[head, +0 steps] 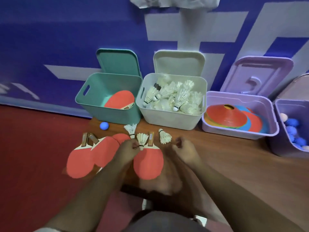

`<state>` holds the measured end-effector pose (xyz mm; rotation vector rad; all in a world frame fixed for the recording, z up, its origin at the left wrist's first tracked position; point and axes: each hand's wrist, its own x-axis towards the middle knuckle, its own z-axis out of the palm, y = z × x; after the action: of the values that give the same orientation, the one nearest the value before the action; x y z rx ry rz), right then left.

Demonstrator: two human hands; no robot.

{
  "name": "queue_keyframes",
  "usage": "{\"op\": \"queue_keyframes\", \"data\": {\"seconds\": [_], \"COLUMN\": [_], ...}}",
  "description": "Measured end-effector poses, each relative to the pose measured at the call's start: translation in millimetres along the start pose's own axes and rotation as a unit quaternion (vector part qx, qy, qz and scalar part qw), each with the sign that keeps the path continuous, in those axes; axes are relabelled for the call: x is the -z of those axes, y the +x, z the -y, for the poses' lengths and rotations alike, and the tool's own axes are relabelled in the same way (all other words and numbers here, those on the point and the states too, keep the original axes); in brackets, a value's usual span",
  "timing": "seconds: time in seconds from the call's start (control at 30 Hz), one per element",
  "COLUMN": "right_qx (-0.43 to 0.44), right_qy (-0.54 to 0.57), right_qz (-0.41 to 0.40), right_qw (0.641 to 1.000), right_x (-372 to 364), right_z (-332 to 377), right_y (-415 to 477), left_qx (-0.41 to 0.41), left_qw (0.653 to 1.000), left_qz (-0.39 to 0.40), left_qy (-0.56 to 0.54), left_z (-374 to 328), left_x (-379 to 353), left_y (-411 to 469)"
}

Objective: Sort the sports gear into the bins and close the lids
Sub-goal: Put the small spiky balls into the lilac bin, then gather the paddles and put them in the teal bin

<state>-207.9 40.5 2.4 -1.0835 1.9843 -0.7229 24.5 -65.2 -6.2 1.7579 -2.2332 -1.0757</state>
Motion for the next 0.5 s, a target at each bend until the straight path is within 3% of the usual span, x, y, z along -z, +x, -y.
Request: {"op": "queue_keyframes", "data": {"seconds": [0.2, 0.3, 0.5], "right_qx": [-0.134, -0.187, -0.285], "right_qy": [0.052, 0.110, 0.251], "right_qz": [0.063, 0.087, -0.003], "right_qw": [0.988, 0.972, 0.925], "right_x": [-88.3, -143.0, -147.9], "right_z": [-2.3, -56.6, -18.0], "right_y": [2.7, 19.2, -9.7], "left_qx": [0.077, 0.090, 0.123], "left_qw": [0.989, 0.982, 0.976], "left_qz": [0.129, 0.168, 0.174], "left_qy": [0.010, -0.004, -0.045], "left_z": [60.1, 73.1, 87.4], "left_x": [-17.5, -30.3, -45.5], "left_y": [9.0, 11.4, 9.4]}}
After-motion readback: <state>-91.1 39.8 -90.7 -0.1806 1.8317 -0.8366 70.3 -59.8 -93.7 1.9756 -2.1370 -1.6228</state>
